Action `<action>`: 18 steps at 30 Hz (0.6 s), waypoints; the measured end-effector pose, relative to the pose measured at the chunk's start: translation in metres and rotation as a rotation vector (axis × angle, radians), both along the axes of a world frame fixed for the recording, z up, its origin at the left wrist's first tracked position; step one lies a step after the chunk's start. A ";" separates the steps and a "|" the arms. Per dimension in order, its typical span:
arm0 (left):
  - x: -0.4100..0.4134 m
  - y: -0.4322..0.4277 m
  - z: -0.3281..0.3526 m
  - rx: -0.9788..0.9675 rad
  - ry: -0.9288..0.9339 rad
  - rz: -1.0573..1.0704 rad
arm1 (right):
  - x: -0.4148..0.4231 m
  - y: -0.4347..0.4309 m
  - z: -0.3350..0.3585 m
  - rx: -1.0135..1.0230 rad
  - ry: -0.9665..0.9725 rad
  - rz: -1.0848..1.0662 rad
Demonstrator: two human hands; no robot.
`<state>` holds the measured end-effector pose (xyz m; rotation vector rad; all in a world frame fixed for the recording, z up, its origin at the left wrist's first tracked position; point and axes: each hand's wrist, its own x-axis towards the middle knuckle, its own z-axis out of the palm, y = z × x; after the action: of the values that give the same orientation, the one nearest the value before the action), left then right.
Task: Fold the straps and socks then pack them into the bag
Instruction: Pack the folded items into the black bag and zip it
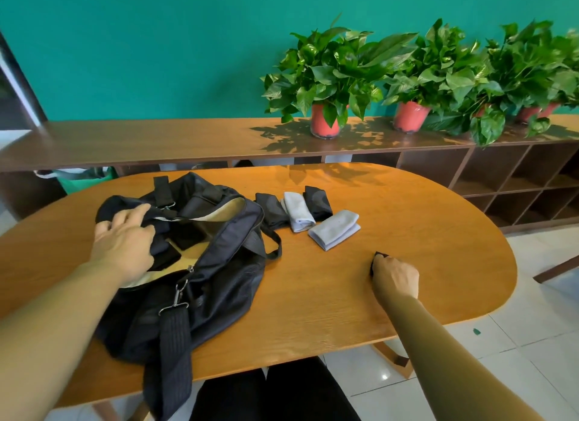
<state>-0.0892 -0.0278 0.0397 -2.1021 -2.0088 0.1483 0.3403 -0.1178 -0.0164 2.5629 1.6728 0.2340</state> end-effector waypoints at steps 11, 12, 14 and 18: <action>-0.026 -0.013 0.017 0.057 -0.297 -0.002 | -0.074 -0.010 0.007 -0.006 0.052 0.007; -0.028 -0.012 0.017 0.073 -0.340 -0.003 | -0.080 -0.010 0.012 0.049 0.111 -0.018; -0.031 -0.010 0.017 0.092 -0.415 -0.012 | -0.097 -0.011 0.024 0.202 0.216 -0.064; -0.037 -0.007 0.012 0.076 -0.482 -0.024 | -0.152 -0.010 0.054 0.687 0.240 0.237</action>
<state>-0.1259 -0.0343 0.0515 -2.2714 -2.1892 -0.4764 0.1886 -0.1278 0.0377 2.9283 2.3206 0.6395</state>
